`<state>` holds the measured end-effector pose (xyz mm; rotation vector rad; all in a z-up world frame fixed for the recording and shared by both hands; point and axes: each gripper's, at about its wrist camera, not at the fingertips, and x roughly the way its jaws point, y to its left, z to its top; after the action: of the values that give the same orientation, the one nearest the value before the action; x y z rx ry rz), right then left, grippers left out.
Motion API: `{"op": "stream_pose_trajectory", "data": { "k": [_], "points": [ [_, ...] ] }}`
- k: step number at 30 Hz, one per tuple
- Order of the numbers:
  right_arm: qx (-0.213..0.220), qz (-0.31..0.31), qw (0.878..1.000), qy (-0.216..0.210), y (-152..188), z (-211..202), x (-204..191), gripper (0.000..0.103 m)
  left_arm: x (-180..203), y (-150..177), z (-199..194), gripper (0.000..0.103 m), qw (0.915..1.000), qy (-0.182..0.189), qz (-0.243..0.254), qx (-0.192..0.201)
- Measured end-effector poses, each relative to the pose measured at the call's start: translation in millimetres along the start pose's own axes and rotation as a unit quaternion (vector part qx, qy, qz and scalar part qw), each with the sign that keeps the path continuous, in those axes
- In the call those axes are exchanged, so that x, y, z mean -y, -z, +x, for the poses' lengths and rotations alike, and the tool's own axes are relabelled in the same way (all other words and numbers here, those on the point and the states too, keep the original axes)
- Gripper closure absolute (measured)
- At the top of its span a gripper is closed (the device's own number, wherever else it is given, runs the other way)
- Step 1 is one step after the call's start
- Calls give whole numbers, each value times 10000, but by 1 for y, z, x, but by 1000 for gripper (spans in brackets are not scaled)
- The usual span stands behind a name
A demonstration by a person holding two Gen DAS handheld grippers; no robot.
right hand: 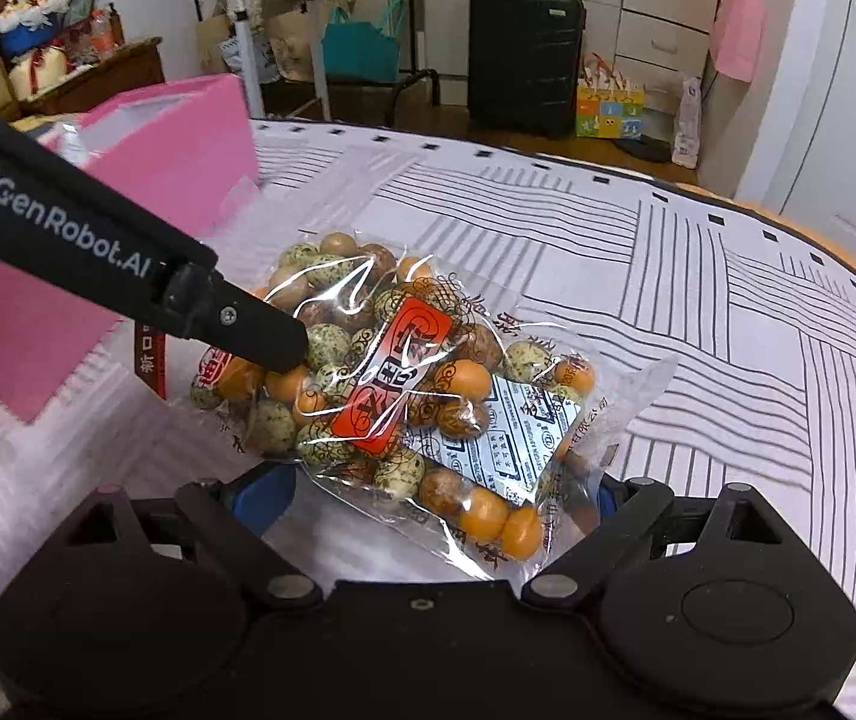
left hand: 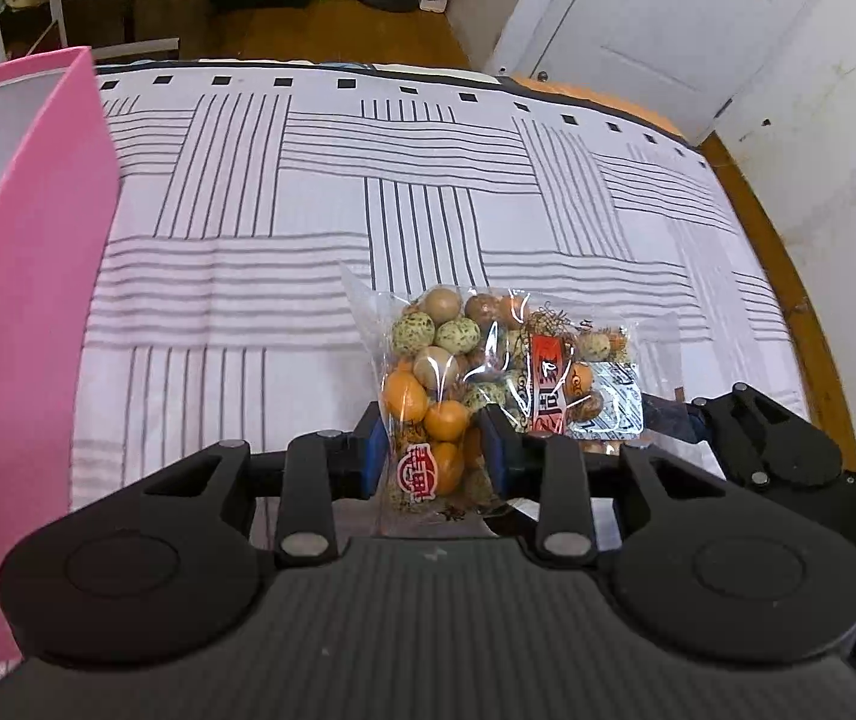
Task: Organize snacks
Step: 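Lift the quail egg bag with both grippers and carry it over the box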
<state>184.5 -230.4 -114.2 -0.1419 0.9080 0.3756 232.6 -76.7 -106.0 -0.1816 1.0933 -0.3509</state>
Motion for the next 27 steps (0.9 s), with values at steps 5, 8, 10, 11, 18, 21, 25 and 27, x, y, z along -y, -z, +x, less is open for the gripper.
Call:
{"op": "stream_pose_trajectory", "data": {
  "k": [5,8,10,11,18,21,25,27],
  "points": [
    [-61,-95,9997,-208,4,-28,-23,10,-5,22,-38,71,10000,-66,1,-68],
    [-91,-154,9993,-335,4,-43,-37,11,-12,34,-59,71,9999,-112,-98,-33],
    [-45,-249,9992,-324,5,-51,-47,12,-17,41,-74,71,9999,-53,-142,44],
    [-34,-284,9990,-356,5,-55,-52,12,-20,45,-81,71,9998,-54,-156,73],
    [-55,-403,9981,-454,6,-85,-83,12,-31,69,-122,71,9992,6,-316,226],
    [-38,-365,9979,-539,8,-100,-91,14,-37,80,-142,71,9987,77,-405,299],
    [54,-533,9973,-505,8,-119,-104,14,-37,91,-164,71,9981,111,-386,457],
    [133,-616,9969,-482,5,-126,-111,14,-40,94,-175,71,9974,131,-412,572]
  ]
}}
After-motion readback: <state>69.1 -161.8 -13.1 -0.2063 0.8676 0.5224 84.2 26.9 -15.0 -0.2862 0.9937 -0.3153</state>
